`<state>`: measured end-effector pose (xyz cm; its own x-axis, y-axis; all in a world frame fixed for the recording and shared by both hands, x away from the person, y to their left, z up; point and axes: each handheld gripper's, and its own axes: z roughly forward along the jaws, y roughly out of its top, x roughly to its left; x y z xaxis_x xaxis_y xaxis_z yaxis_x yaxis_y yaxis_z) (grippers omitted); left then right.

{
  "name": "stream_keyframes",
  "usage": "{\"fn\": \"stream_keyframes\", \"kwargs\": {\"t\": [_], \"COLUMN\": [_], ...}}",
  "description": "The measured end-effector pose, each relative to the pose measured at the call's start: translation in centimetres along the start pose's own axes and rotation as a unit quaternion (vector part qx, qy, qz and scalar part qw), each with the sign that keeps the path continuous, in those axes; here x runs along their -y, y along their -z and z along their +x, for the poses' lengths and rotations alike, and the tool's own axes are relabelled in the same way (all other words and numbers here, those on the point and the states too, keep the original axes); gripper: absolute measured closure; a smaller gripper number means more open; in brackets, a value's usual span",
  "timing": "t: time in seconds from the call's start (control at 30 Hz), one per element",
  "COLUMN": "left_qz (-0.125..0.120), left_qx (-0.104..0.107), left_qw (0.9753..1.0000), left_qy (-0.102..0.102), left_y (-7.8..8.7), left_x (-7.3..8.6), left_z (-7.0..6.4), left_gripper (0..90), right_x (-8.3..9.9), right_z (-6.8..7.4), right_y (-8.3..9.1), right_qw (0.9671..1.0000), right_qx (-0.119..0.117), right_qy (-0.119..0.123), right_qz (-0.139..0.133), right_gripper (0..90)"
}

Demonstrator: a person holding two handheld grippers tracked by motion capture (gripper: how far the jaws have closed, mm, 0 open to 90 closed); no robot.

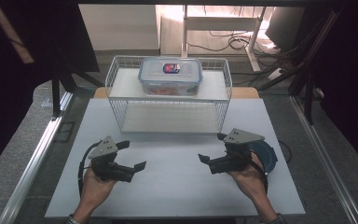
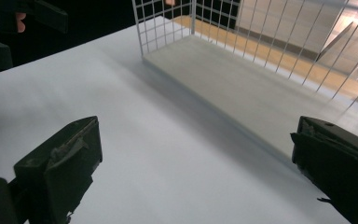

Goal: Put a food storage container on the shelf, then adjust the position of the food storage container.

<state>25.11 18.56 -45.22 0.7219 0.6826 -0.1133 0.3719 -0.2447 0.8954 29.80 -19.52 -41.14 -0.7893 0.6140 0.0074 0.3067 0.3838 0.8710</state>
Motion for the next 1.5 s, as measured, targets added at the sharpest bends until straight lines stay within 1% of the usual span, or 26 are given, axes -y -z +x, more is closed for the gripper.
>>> {"fn": "stream_keyframes", "kwargs": {"t": [0.07,0.1,0.23,0.37,0.53,0.63,0.77,0.83,0.9,1.0,1.1,1.2,1.27,1.37,1.5], "left_qz": [0.002,0.002,0.002,0.012,0.02,0.025,0.029,0.028,0.029,0.028,0.027,0.028,0.028,0.027,0.027], "left_qx": [-0.005,-0.004,-0.006,-0.013,-0.023,-0.024,-0.03,-0.031,-0.033,-0.036,-0.039,-0.041,-0.041,-0.039,-0.037], "left_qw": [1.0,1.0,1.0,0.9998,0.9995,0.9994,0.9991,0.9991,0.999,0.999,0.9989,0.9988,0.9988,0.9988,0.9989], "left_qy": [0.0,0.002,0.0,-0.005,-0.007,-0.006,-0.007,-0.006,-0.004,0.001,0.003,0.004,0.007,0.009,0.01], "left_y": [0.0,0.0,0.1,-0.1,-0.1,-0.1,0.0,0.1,0.2,0.4,0.6,0.6,0.6,0.6,0.6], "left_x": [0.7,1.0,2.6,4.0,5.3,5.9,6.1,6.2,6.3,6.5,6.6,6.7,6.8,6.8,6.8], "left_z": [-0.2,-0.2,-0.8,-1.3,-1.6,-1.7,-1.8,-1.7,-1.5,-1.3,-1.1,-0.9,-0.8,-0.8,-0.7], "left_gripper": [3.1,3.0,2.8,2.8,2.9,2.8,2.7,2.6,2.5,2.5,2.5,2.5,2.6,2.6,2.5], "right_x": [0.7,1.0,2.4,4.0,5.3,6.0,6.4,6.5,6.5,6.4,6.4,6.4,6.3,6.3,6.6], "right_z": [0.3,0.4,1.1,1.8,2.7,2.8,2.6,2.5,2.6,2.6,2.2,1.7,1.1,0.1,-1.3], "right_y": [-0.1,-0.2,-0.2,-0.3,-0.4,-0.6,-0.9,-1.1,-1.1,-1.2,-1.1,-0.8,-0.4,0.3,1.2], "right_qw": [1.0,1.0,0.9999,0.9999,0.9996,0.9994,0.9986,0.9981,0.9977,0.9971,0.997,0.9963,0.9958,0.9941,0.9905], "right_qx": [-0.001,0.0,0.008,0.011,0.023,0.023,0.033,0.037,0.047,0.056,0.058,0.066,0.074,0.094,0.123], "right_qy": [-0.005,-0.006,-0.004,-0.008,0.01,0.009,0.008,0.003,0.009,0.005,-0.006,-0.011,-0.019,-0.024,-0.031], "right_qz": [0.003,0.006,0.011,0.01,0.015,0.025,0.04,0.048,0.049,0.051,0.052,0.054,0.051,0.048,0.052], "right_gripper": [2.5,2.9,3.5,4.1,4.1,4.1,3.3,1.0,0.0,0.0,0.0,0.0,2.4,8.8,21.9]}}
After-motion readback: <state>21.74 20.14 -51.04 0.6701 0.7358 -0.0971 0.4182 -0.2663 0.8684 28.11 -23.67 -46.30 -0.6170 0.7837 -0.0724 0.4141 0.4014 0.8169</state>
